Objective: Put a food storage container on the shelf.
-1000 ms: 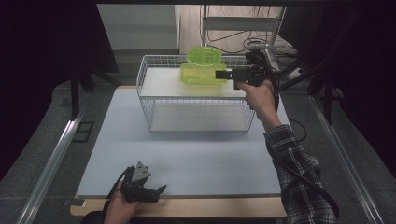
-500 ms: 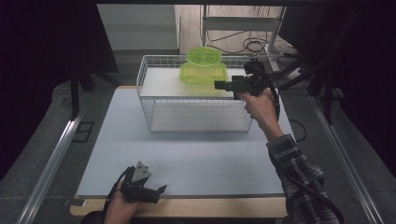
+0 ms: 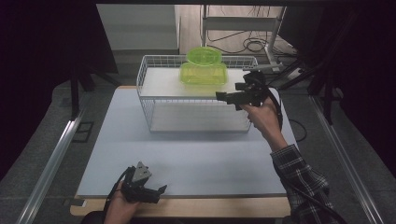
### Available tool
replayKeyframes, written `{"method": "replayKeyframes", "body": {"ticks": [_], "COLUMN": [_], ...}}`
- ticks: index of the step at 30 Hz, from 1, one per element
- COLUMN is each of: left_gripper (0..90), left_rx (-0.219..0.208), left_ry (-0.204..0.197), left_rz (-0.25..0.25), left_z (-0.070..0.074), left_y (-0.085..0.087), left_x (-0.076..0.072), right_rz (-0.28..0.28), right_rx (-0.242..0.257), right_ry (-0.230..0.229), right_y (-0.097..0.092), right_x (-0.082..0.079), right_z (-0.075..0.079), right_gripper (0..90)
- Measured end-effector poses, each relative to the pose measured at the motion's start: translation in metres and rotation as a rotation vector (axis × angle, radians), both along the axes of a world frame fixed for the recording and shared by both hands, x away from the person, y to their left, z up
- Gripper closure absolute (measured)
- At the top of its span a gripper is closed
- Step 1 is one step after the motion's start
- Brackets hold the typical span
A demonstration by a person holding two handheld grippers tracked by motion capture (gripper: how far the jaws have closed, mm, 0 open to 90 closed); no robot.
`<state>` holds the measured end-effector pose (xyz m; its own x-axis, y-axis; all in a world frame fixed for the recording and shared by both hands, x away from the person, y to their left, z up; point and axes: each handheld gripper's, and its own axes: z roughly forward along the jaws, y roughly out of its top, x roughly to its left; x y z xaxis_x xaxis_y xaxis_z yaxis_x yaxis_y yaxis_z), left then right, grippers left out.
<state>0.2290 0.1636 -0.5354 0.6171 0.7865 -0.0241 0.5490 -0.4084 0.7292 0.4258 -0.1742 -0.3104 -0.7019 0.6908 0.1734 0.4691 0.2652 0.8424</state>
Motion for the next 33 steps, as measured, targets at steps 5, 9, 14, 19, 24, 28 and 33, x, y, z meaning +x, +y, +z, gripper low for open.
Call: {"method": "replayKeyframes", "body": {"ticks": [5, 9, 14, 19, 24, 28, 33], "left_gripper": [3.6, 3.6, 3.6, 3.6, 3.6, 3.5, 3.5], "left_rx": [0.000, 0.001, 0.001, 0.003, 0.003, 0.002, 0.003], "left_ry": [0.001, 0.000, 0.000, 0.001, 0.000, 0.000, 0.000], "left_rz": [0.000, 0.000, 0.001, 0.001, 0.001, 0.001, 0.001], "left_z": [0.000, 0.000, 0.000, 0.000, 0.000, 0.000, 0.000], "left_y": [0.000, 0.000, 0.000, 0.000, 0.000, 0.000, 0.000], "left_x": [0.000, 0.000, 0.000, 0.000, 0.000, 0.000, 0.000], "right_rz": [0.006, 0.007, 0.009, 0.011, 0.019, 0.026, 0.026], "right_rx": [0.002, -0.002, -0.014, -0.038, -0.047, -0.060, -0.069], "right_ry": [0.004, -0.007, -0.023, -0.044, -0.052, -0.058, -0.064], "right_y": [-0.002, -0.005, -0.008, -0.010, -0.010, -0.009, -0.010], "right_x": [-0.005, -0.012, -0.020, -0.029, -0.037, -0.043, -0.048], "right_z": [-0.005, -0.007, -0.012, -0.017, -0.023, -0.028, -0.033], "right_gripper": [4.1, 4.1, 4.1, 4.1, 4.1, 4.1, 4.1]}}
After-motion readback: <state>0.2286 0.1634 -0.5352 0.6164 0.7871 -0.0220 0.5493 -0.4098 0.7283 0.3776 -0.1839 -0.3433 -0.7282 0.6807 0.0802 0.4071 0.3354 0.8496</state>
